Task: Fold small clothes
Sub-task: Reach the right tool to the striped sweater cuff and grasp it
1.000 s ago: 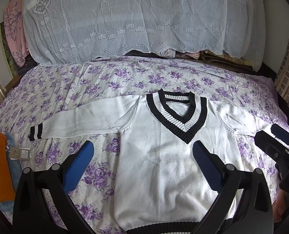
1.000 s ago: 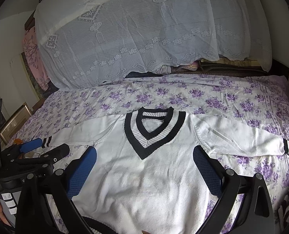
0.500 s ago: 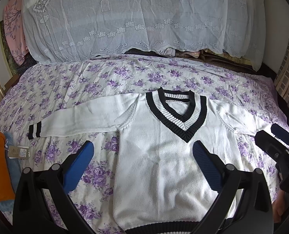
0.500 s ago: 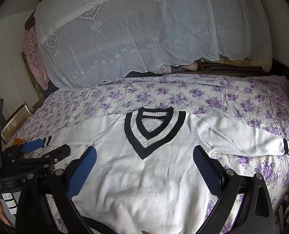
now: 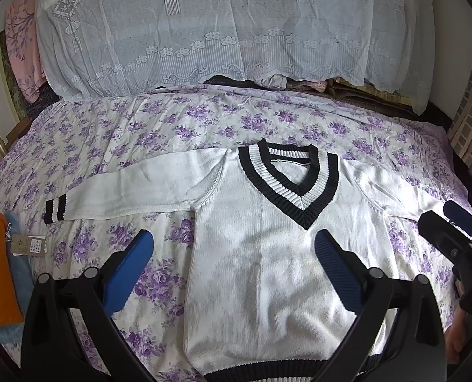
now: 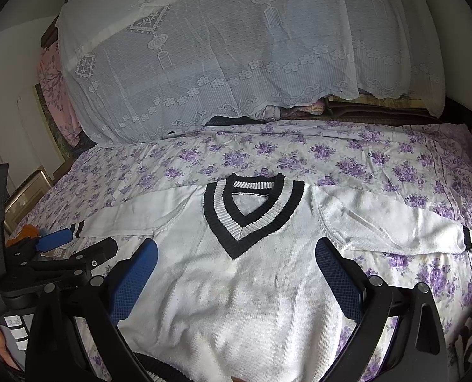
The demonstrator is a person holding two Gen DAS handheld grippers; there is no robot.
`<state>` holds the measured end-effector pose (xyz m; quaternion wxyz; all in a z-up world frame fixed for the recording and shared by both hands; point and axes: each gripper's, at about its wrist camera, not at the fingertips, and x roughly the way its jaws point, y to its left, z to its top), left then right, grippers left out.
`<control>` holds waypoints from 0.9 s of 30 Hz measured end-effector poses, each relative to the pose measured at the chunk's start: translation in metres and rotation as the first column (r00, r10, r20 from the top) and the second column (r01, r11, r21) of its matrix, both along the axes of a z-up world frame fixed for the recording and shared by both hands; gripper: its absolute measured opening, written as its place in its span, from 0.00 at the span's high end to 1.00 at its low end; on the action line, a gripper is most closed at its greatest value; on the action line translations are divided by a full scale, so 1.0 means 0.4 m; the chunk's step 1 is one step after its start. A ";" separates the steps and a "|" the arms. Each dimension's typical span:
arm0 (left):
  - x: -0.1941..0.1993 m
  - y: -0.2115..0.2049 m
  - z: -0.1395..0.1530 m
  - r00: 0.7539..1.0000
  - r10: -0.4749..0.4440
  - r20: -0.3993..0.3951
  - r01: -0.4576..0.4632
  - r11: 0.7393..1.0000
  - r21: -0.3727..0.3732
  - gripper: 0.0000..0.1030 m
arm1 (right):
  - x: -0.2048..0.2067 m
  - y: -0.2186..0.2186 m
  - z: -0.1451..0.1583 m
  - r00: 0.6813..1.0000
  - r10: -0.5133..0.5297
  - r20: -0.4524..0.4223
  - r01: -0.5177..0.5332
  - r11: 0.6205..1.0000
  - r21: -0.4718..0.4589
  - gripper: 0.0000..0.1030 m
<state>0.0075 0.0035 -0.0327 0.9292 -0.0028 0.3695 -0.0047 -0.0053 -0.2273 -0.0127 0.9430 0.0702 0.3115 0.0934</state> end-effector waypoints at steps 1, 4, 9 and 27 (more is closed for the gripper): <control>0.000 0.002 -0.002 1.000 0.000 -0.003 0.000 1.000 -0.002 0.04 | 0.001 0.000 0.000 1.000 0.001 0.000 -0.001 1.000 0.000 0.03; -0.001 0.003 -0.007 1.000 0.000 -0.009 0.000 1.000 -0.003 0.04 | 0.000 -0.001 0.000 1.000 -0.001 0.001 0.001 1.000 -0.001 0.03; 0.001 0.006 -0.006 1.000 0.000 -0.016 0.000 1.000 -0.004 0.04 | 0.001 0.002 -0.002 1.000 -0.002 -0.003 0.002 1.000 -0.002 0.03; 0.144 -0.006 -0.119 0.993 0.038 -0.109 -0.029 0.995 0.091 0.04 | 0.092 -0.282 -0.206 0.979 -0.148 -0.137 0.180 0.949 0.260 0.03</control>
